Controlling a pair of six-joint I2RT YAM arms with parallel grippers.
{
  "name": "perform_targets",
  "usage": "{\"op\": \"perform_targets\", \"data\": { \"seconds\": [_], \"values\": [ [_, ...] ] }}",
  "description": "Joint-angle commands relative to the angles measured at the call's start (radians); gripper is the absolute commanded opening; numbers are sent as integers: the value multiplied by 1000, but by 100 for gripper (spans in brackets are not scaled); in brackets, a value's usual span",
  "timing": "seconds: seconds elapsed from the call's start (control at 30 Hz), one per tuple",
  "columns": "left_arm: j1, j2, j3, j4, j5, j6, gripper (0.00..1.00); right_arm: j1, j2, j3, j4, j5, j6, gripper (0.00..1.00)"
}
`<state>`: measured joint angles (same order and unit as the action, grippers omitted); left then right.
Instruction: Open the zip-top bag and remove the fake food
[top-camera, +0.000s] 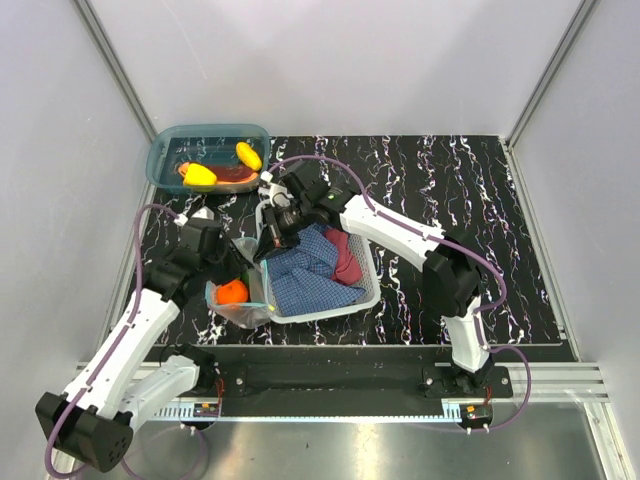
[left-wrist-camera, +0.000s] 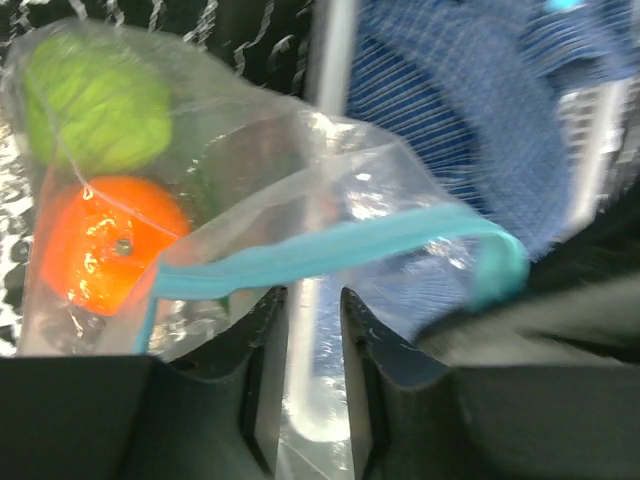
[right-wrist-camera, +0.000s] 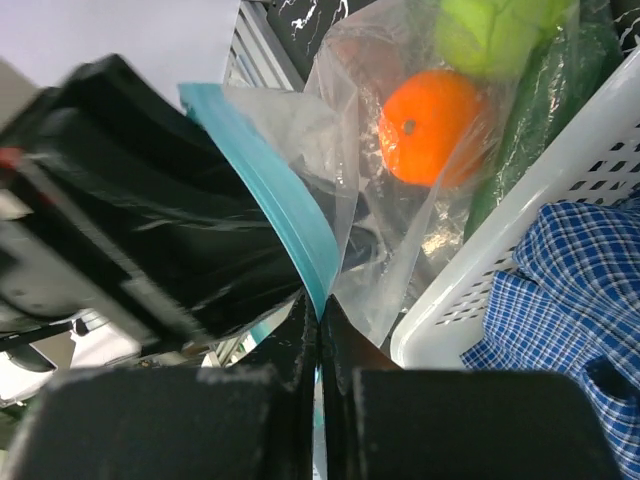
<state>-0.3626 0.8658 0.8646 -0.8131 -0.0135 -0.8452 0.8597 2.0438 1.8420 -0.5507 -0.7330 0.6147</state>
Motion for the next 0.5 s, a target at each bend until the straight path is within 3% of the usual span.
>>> {"op": "perform_targets", "data": {
  "seconds": [0.0,0.1,0.27,0.47],
  "values": [
    [-24,19,-50,-18,-74,40,27,9,4,49,11,12,25,0],
    [-38,15,-102,-26,-124,31,29,9,6,51,11,9,30,0],
    [-36,32,-148,-24,-204,2,48,9,4,43,14,9,34,0],
    [-38,70,-164,-26,-310,-51,55,9,6,34,23,3,37,0]
  ]
}}
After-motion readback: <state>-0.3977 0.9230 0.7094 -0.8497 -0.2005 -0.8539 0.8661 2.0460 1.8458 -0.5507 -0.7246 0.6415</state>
